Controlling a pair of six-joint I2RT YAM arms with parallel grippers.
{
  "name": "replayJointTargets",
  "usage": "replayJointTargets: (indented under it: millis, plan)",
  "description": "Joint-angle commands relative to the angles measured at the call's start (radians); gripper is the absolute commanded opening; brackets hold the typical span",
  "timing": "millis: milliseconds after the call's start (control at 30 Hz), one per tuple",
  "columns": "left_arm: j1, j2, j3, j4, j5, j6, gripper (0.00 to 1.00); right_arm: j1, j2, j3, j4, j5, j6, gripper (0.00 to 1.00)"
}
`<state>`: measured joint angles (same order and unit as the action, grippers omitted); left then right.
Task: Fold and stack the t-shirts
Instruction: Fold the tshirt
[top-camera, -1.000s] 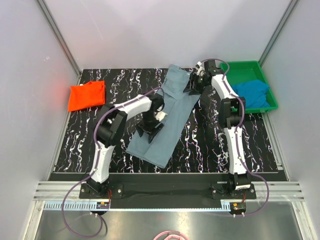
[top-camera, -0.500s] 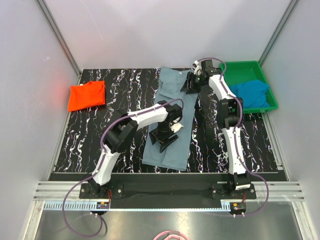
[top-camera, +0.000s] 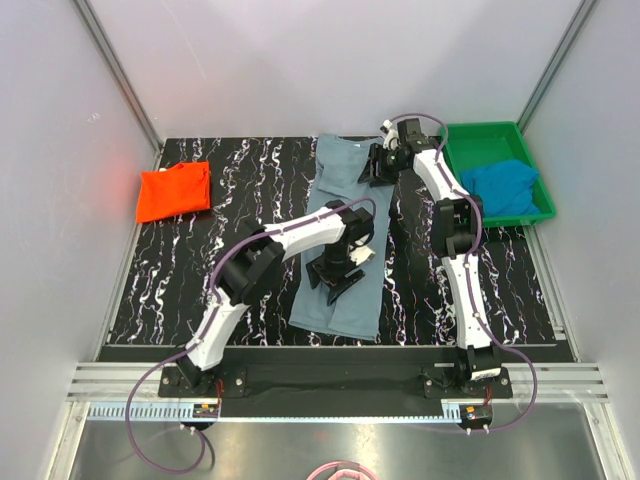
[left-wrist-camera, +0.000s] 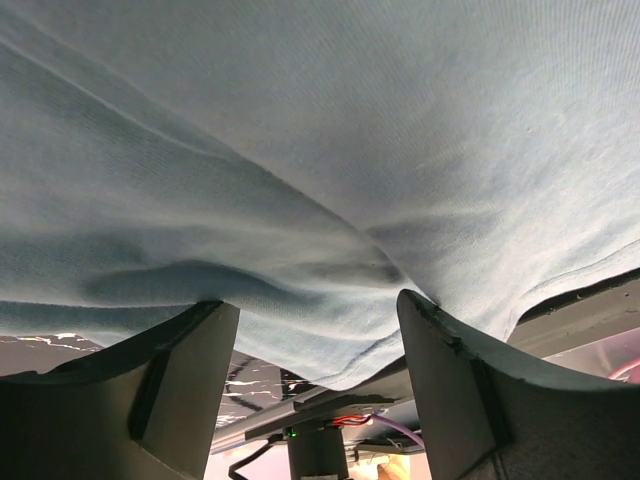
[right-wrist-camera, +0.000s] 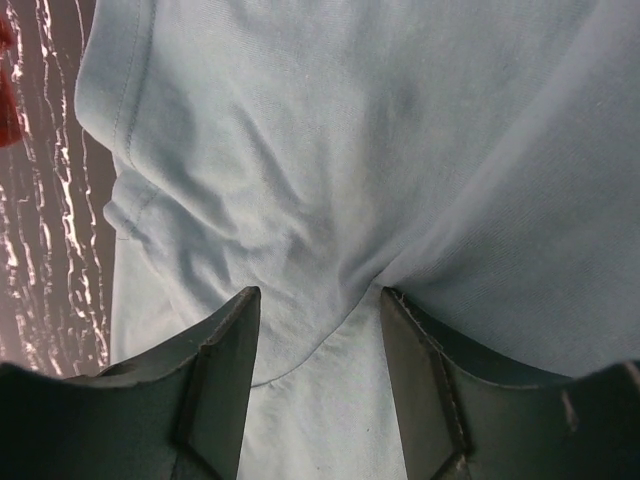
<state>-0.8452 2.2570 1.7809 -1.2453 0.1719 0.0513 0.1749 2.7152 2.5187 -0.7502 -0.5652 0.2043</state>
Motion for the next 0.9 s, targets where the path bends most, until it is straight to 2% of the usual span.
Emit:
replayJointTargets:
  millis: [0,100,233,367,600,867]
  plan:
    - [-0.014,0.02,-0.015,0.121,0.034,0.009,0.71,0.015,0.017,0.049,0.003,0.074,-0.062,0.59]
    - [-0.005,-0.034,-0.06,0.129,-0.012,0.013,0.71,0.009,-0.017,0.019,-0.012,0.106,-0.083,0.6]
    - [0.031,-0.131,-0.093,0.135,-0.057,0.027,0.72,-0.002,-0.148,-0.095,-0.026,0.119,-0.106,0.61]
    - [0.072,-0.125,-0.09,0.124,-0.045,0.032,0.72,-0.005,-0.192,-0.147,-0.05,0.137,-0.123,0.61]
    - [0.075,-0.034,-0.04,0.118,0.041,0.021,0.71,-0.006,-0.15,-0.146,-0.067,0.145,-0.128,0.61]
    - [0.054,0.072,0.052,0.11,0.075,0.009,0.71,-0.005,-0.025,-0.031,-0.044,0.105,-0.105,0.61]
